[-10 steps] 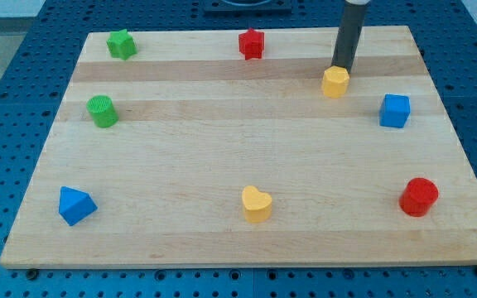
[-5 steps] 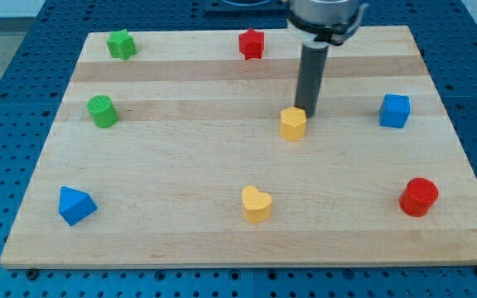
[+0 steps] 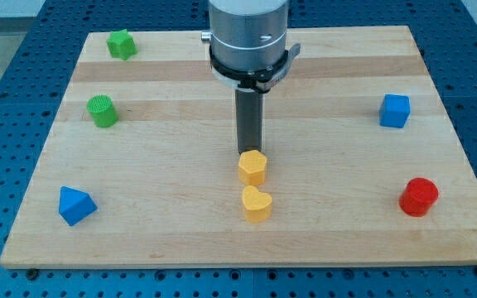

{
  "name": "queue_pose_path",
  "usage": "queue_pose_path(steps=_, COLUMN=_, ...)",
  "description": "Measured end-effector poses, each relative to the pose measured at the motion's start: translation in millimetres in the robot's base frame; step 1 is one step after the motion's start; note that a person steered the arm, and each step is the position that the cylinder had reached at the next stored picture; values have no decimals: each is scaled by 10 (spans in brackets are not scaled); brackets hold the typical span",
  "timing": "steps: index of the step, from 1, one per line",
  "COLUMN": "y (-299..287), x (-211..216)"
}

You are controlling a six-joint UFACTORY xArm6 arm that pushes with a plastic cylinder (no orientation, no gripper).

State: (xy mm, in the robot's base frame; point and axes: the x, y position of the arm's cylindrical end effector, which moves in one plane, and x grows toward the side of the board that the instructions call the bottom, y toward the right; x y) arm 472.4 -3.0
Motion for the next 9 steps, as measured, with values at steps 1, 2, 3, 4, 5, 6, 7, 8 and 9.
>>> queue_pose_path(steps=1, y=-1, x=126)
queue_pose_path(steps=2, y=-1, x=232)
queue_pose_path(steps=3, y=-1, x=269)
queue_pose_path(steps=4, y=-119, x=87)
queue_pose_path(steps=5, y=-519, x=-293)
queue_pose_path(steps=6, y=-1042, x=-345)
queue_pose_path(steps=7, y=-1321, x=-360)
queue_pose_path(steps=8, y=-1321, x=-681)
queue_pose_path(steps=9, y=-1320, x=-1075)
